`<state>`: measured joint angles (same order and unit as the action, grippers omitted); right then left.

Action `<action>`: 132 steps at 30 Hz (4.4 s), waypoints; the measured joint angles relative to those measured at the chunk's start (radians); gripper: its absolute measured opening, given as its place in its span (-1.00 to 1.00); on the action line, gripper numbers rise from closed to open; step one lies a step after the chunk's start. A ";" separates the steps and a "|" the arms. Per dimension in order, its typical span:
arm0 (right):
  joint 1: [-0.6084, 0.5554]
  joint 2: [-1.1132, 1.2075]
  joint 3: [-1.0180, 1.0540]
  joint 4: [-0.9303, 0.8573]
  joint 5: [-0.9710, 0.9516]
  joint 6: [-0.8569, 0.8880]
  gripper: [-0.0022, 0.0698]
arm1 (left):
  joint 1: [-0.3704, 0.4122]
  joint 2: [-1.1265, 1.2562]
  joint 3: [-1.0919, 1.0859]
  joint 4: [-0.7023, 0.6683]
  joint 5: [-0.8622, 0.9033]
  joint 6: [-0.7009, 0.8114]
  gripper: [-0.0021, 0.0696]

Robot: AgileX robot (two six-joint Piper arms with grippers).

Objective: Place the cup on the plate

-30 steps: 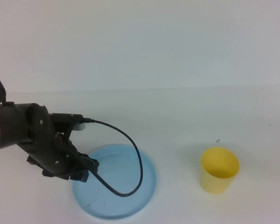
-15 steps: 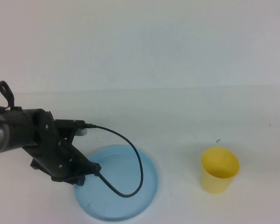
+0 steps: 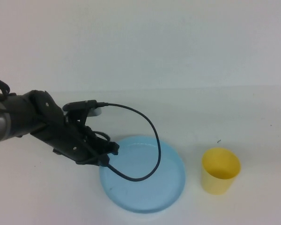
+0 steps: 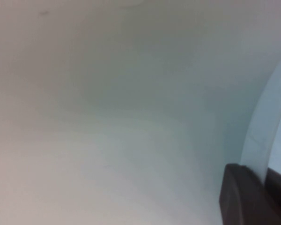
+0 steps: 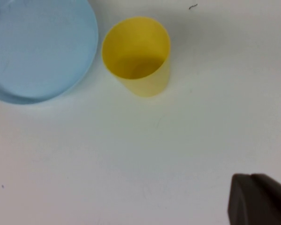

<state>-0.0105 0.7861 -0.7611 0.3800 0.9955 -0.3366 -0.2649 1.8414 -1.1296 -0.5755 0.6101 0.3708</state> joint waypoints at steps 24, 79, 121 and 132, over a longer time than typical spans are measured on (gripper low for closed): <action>0.002 0.046 0.018 0.118 -0.037 -0.192 -0.34 | -0.107 0.081 -0.032 -0.046 -0.019 0.052 -0.80; 0.432 1.101 -0.659 -0.436 0.054 0.148 -0.85 | -0.107 -1.425 0.429 0.895 0.028 -0.459 -0.94; 0.675 1.277 -0.902 -0.321 0.077 0.230 -0.13 | -0.107 -1.634 0.754 1.416 -0.064 -0.942 -0.94; 0.675 1.181 -1.182 -0.397 0.223 0.230 0.05 | -0.107 -1.634 0.794 1.398 -0.119 -1.013 -0.94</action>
<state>0.6643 1.9674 -1.9427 -0.0167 1.2189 -0.1063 -0.3720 0.2073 -0.3353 0.8220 0.4910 -0.6422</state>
